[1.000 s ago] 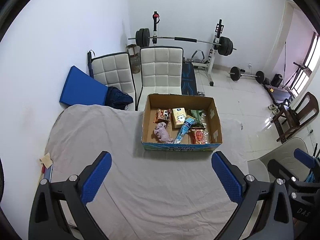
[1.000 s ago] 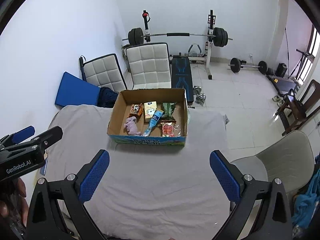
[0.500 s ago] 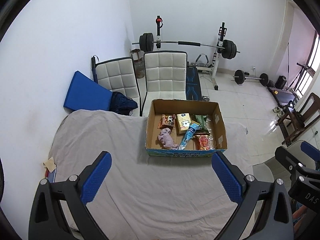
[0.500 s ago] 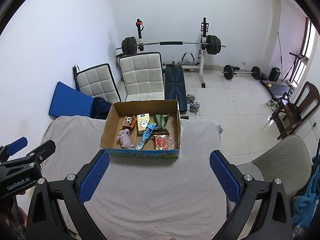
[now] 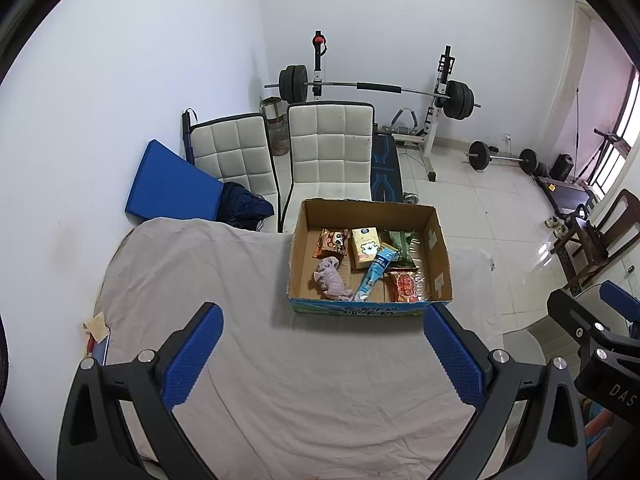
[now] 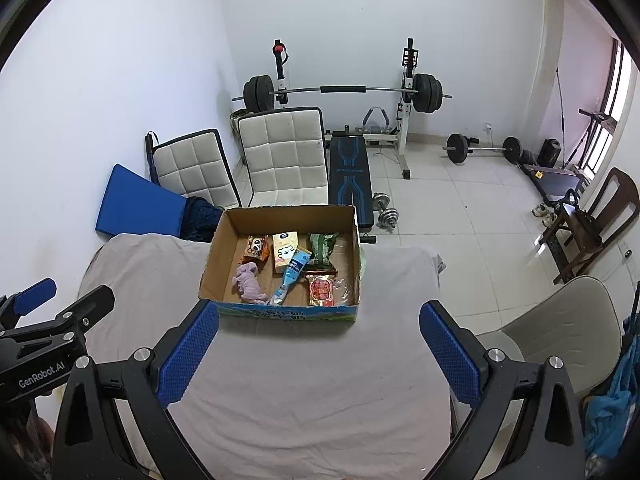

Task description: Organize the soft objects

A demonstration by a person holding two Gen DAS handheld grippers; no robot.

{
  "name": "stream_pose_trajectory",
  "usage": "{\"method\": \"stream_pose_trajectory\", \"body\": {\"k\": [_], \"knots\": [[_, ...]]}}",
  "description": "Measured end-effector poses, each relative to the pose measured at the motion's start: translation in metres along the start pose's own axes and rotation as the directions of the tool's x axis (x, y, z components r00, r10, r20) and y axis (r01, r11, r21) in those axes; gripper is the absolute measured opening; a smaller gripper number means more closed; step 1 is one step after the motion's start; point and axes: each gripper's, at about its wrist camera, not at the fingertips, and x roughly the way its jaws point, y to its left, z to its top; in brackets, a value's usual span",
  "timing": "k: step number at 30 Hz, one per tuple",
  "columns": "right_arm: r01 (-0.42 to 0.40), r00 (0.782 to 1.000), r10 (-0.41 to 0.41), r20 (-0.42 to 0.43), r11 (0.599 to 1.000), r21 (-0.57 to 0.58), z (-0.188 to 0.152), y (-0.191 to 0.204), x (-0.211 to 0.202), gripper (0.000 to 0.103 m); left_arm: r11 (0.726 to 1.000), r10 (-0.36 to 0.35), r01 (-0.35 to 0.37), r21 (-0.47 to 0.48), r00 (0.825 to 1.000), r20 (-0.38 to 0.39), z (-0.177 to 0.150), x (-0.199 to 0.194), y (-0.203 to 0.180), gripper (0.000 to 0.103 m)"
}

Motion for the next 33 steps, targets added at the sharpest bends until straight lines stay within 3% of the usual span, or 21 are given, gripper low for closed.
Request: {"method": "stream_pose_trajectory", "body": {"k": [33], "knots": [[-0.001, 1.0, 0.001, -0.008, 1.0, -0.017, -0.003, 0.002, 0.011, 0.102, 1.0, 0.002, -0.002, -0.004, 1.0, -0.003, -0.003, 0.002, 0.003, 0.103]]}}
